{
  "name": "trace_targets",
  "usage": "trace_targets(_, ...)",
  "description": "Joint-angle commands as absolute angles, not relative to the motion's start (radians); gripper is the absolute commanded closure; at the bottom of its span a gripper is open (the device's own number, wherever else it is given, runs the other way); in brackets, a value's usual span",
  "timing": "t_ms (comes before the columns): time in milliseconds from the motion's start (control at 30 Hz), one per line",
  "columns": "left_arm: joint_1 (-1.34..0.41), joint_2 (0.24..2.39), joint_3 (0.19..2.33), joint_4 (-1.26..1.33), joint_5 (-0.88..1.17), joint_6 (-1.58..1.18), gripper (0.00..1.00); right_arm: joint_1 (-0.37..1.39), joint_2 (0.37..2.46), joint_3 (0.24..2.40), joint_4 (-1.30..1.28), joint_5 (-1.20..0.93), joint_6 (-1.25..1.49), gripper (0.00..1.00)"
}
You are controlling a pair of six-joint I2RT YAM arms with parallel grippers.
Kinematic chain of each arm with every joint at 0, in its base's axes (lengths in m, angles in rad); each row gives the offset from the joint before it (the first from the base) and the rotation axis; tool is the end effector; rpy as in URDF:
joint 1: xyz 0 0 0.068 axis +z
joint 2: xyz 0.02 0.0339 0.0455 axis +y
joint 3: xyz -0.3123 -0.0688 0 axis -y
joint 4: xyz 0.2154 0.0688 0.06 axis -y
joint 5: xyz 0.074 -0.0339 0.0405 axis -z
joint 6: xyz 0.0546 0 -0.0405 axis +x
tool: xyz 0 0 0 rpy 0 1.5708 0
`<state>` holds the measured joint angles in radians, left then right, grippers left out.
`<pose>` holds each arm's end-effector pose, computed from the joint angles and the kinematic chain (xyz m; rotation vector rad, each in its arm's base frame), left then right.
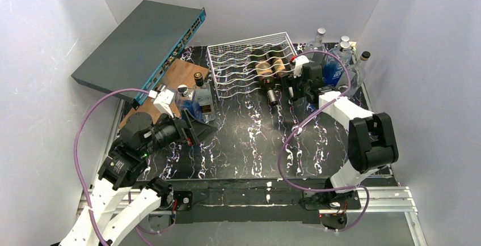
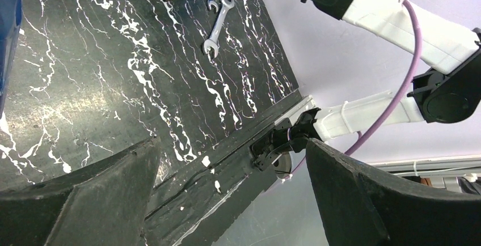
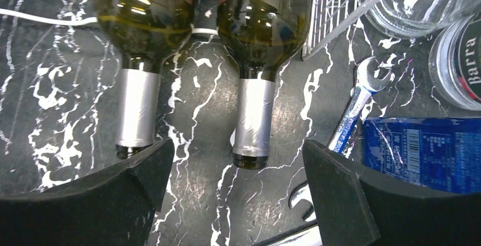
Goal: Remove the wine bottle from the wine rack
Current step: Pick up the wine bottle from the wine rack.
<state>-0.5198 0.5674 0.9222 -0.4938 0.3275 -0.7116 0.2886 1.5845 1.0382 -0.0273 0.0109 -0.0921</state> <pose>0.0453 -0.0462 0.3950 0.0868 1.8512 -1.1689 0.3333 0.0983 0.2953 -0.3998 2.1086 0.1030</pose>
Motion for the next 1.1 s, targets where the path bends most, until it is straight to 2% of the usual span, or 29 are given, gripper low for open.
trace_targets(0, -0.517, 0.553, 0.901, -0.479, 0.318, -0.712, 0.02, 0.292, 1.629, 1.075, 0.090, 0.079, -0.006, 0.09)
trace_targets(333, -0.517, 0.558, 0.897, -0.482, 0.310, -0.704, 0.02, 0.292, 1.756, 1.102, 0.162, 0.100, 0.026, 0.23)
trace_targets(1067, -0.517, 0.550, 0.897, -0.496, 0.290, -0.695, 0.02, 0.286, 1.892, 1.180, 0.164, 0.076, 0.041, 0.39)
